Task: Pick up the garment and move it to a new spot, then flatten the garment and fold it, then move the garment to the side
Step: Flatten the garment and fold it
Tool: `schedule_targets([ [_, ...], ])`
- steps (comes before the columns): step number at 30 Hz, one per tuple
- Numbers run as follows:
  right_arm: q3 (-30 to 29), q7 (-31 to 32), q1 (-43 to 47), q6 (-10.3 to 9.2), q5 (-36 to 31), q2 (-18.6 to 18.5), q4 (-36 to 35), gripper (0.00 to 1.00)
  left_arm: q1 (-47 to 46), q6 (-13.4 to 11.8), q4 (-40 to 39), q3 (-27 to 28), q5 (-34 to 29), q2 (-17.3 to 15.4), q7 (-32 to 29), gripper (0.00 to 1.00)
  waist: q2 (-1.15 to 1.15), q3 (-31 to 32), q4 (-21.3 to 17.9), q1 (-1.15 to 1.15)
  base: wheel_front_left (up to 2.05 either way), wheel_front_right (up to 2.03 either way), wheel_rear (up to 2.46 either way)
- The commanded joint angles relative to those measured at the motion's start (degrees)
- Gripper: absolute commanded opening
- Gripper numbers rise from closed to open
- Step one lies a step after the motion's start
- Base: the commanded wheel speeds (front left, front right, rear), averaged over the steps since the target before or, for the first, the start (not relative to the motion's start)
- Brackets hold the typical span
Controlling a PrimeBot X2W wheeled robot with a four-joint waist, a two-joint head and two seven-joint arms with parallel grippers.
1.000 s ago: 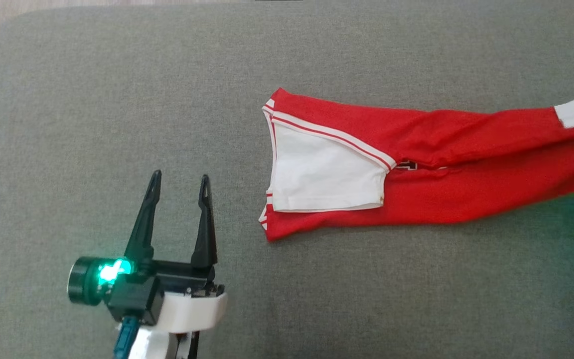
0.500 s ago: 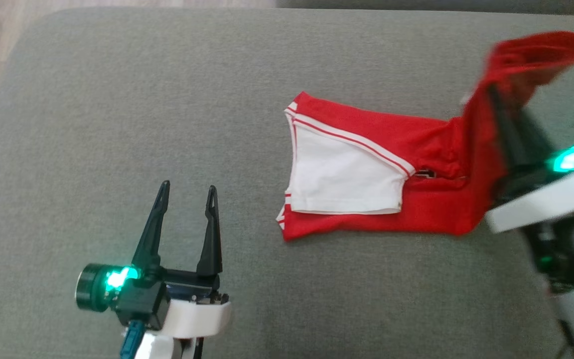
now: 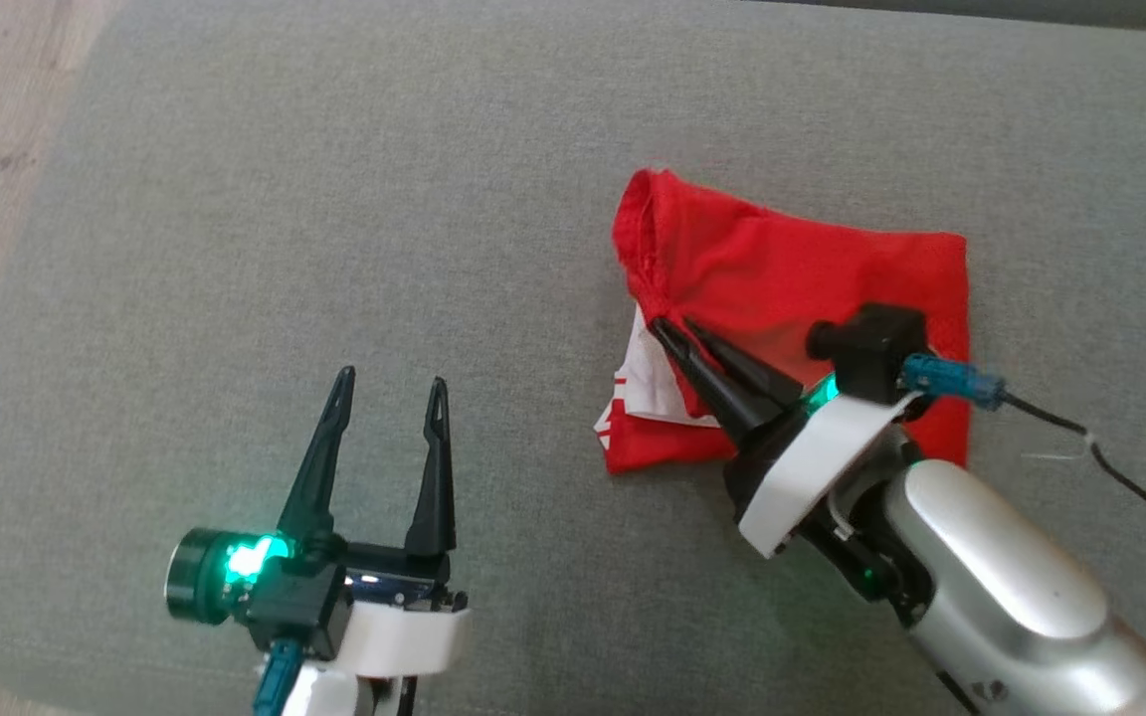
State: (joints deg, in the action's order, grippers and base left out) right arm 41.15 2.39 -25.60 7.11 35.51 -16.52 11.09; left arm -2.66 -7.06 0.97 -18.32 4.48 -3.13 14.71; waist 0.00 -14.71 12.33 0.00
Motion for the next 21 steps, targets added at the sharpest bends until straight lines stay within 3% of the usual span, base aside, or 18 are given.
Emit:
schedule_targets([
  [1, 0.81, -1.06, -1.58, 0.37, 0.85, 0.94, -1.03, 0.00, -1.16, -0.31, -1.64, 1.70, 0.05, 0.22, 0.29, 1.00, 0.00, -0.19, 0.10, 0.00, 0.00, 0.00, 0.00],
  [3, 1.54, -2.21, -2.05, 0.37, 1.56, 1.20, 0.64, 0.00, -1.10, -0.46, -1.71, 1.81, 0.16, 0.23, 0.29, 1.00, 0.00, -0.29, -0.01, 0.00, 0.00, 0.00, 0.00],
  [4, 1.50, -2.90, -2.21, 0.37, 1.91, 1.49, 1.51, 0.05, -1.05, -0.55, -1.71, 1.86, 0.23, 0.23, 0.29, 1.00, 0.00, -0.27, -0.13, 0.00, 0.00, 0.00, 0.00],
  [5, 1.60, -3.46, -2.32, 0.37, 2.31, 1.83, 2.25, 0.71, -1.00, -0.61, -1.66, 1.90, 0.28, 0.23, 0.29, 1.00, 0.00, -0.21, -0.33, 0.00, 0.00, 0.00, 0.00],
  [6, 1.55, -4.38, -2.40, 0.37, 2.88, 2.27, 2.63, 1.00, -0.97, -0.66, -1.58, 1.94, 0.31, 0.23, 0.29, 1.00, 0.00, -0.11, -0.58, 0.00, 0.00, 0.00, 0.00],
  [10, 0.35, -8.83, -2.44, 0.37, 4.96, 2.43, 1.99, 1.00, -0.75, -0.71, -1.21, 2.07, 0.25, 0.24, 0.29, 1.00, 0.00, 0.95, -1.87, 0.00, 0.00, 0.00, 0.00],
  [15, -4.25, -14.58, -0.59, 0.37, 2.27, -0.92, 1.07, 1.00, -0.21, -0.60, -0.94, 2.58, 0.32, 0.24, 0.29, 1.00, 0.00, 2.82, -3.42, 0.00, 0.00, 0.00, 0.00],
  [21, -16.11, -17.27, 7.51, 0.37, -1.86, -4.52, -0.78, 1.00, 1.44, -0.30, -1.32, 4.37, 1.85, 0.24, 0.29, 1.00, 0.00, 6.16, -6.19, 0.00, 0.00, 0.00, 0.00],
])
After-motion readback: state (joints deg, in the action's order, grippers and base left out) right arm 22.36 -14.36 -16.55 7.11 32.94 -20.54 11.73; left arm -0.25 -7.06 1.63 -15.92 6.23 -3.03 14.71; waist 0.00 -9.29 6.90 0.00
